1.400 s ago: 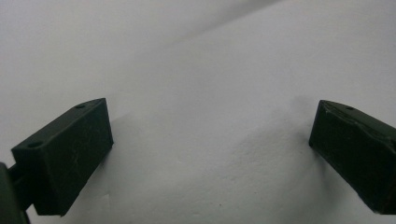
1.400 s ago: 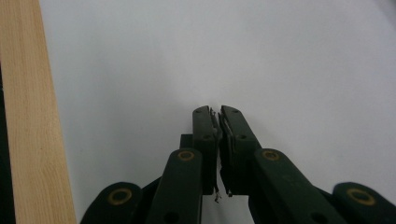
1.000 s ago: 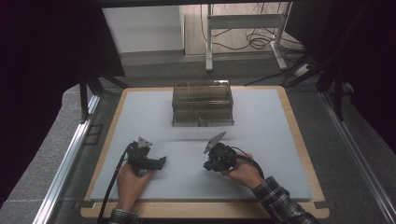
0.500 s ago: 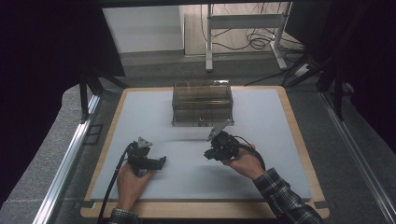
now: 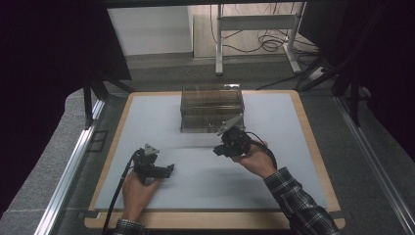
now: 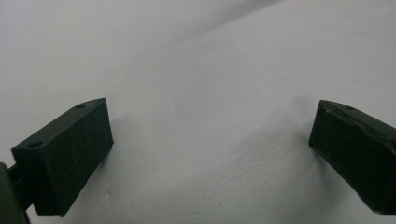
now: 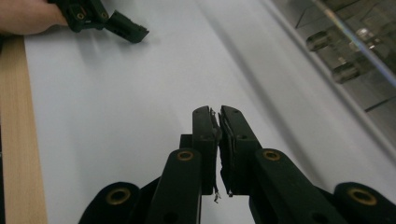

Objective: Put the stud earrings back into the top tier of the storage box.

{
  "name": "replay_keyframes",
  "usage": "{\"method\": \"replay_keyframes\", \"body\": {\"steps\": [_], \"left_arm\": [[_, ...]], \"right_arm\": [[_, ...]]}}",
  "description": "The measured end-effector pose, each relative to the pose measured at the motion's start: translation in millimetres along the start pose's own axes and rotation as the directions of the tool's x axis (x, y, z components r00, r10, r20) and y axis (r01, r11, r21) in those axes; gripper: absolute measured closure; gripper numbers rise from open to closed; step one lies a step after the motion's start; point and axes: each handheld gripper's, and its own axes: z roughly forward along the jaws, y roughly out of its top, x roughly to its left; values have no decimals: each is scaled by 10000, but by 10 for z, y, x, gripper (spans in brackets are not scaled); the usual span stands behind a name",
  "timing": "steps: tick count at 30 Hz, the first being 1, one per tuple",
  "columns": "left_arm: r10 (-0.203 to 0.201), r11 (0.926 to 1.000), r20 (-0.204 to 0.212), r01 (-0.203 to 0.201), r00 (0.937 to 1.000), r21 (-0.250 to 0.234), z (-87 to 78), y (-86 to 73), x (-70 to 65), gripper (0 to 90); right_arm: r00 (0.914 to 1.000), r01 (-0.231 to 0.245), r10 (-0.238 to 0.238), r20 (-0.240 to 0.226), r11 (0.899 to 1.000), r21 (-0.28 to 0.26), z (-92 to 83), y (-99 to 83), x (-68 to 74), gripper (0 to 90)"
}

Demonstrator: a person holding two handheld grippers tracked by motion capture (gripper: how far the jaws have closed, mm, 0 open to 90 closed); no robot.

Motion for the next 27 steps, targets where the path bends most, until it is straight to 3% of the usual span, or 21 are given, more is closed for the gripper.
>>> {"method": "replay_keyframes", "body": {"steps": [27], "left_arm": [[44,10000,7,-44,10000,37,-3,0,3,0]], "right_arm": [[9939,-463,540,961,9957,-804,-122,385,-444,830]]}}
